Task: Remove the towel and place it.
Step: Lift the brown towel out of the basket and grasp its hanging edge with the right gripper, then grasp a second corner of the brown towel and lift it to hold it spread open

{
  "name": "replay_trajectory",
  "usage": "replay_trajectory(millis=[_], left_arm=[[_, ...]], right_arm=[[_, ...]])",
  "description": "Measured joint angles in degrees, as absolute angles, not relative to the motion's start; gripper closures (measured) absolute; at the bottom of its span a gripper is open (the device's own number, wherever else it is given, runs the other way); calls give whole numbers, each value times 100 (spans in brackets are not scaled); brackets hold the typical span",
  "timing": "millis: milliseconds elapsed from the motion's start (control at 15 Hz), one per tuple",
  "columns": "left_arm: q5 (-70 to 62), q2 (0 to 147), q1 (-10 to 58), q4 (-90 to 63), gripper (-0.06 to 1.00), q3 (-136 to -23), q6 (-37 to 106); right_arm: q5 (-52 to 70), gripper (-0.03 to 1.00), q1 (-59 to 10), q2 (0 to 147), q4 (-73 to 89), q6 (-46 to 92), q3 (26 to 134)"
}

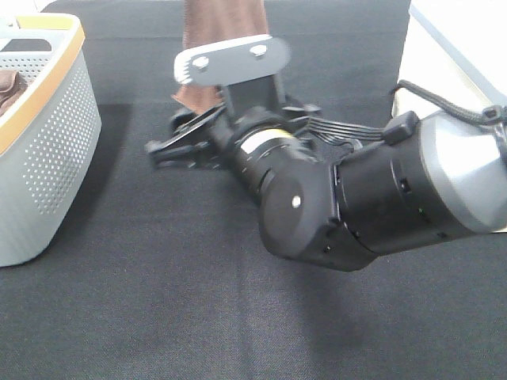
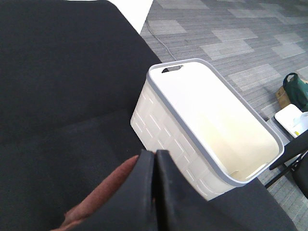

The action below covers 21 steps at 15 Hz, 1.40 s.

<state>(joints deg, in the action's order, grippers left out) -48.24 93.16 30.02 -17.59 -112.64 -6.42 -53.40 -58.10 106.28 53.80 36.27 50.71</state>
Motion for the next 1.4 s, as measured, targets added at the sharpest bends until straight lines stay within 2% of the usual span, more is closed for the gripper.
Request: replay_trajectory(millis=[333, 800, 1067, 1133, 1400], left_arm=[[-4824, 9282, 3002, -1513, 94, -11264, -625], [-4824, 9282, 3002, -1490, 94, -11264, -493], [-4819, 9282, 3002, -1490, 94, -11264, -407], [-4813, 9282, 3002, -1490, 94, -11264, -395], [-4801, 9282, 3002, -1473, 94, -11264, -390]], right_arm=[[-5592, 25, -5810, 10628, 6348, 4274, 5071], [-6486, 24, -5810, 10623, 6698, 4945, 5071], [-6469, 26, -5810, 10560, 6732, 5082, 5071], [-6457, 30, -5810, 10560, 6732, 5180, 5071], [-6182, 63, -5810, 10560, 6732, 5598, 5071]])
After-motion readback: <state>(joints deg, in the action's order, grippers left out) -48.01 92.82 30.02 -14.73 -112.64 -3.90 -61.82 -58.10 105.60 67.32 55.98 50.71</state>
